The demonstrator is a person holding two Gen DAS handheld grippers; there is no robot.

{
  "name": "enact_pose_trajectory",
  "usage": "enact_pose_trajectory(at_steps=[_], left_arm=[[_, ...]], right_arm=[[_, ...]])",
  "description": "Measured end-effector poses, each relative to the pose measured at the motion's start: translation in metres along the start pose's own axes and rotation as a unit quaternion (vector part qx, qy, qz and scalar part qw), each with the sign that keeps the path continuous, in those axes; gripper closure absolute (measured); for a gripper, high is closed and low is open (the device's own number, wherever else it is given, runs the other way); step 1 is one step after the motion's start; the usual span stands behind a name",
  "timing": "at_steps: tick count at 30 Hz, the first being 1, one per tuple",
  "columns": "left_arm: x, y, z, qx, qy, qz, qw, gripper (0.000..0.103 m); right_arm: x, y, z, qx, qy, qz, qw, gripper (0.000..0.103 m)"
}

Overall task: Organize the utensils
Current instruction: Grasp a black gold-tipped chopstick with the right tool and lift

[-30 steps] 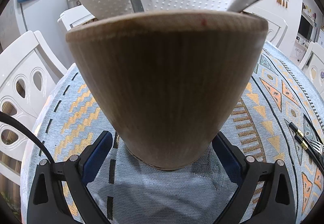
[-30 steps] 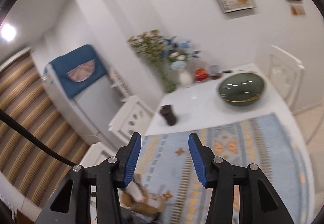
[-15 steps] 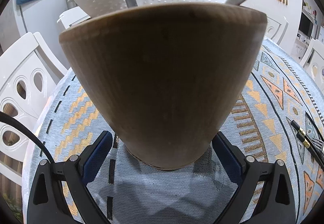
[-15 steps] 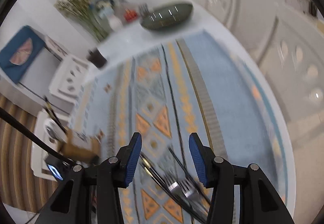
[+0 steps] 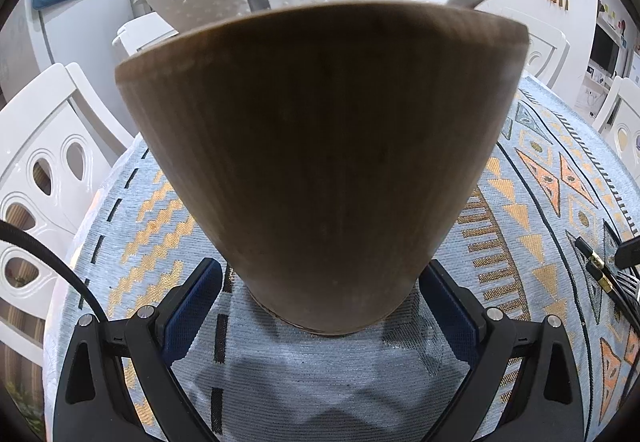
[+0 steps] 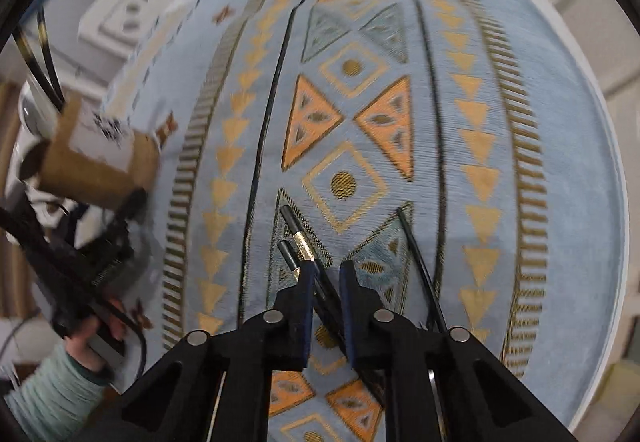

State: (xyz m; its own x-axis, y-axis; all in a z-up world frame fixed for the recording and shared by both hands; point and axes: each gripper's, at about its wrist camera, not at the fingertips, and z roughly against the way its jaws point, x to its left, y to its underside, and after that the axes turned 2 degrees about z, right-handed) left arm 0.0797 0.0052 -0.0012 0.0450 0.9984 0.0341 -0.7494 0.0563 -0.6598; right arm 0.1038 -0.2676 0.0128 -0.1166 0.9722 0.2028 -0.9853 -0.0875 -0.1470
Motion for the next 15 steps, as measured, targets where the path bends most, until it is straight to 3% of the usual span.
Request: enact_pose_trajectory(at_steps=[8, 15], left_arm=[[0.003, 0.000, -0.001, 0.000, 0.001, 0.002, 1.0000, 0.003], [0.002, 0.000, -0.002, 0.001, 0.001, 0.003, 1.0000, 0.003]], right_arm=[[0.003, 0.003, -0.015, 0.032, -0.006, 0.030, 0.999, 0.092], [0.007, -0.005, -0.023, 0.047, 0.016, 0.070, 0.996, 0.092]])
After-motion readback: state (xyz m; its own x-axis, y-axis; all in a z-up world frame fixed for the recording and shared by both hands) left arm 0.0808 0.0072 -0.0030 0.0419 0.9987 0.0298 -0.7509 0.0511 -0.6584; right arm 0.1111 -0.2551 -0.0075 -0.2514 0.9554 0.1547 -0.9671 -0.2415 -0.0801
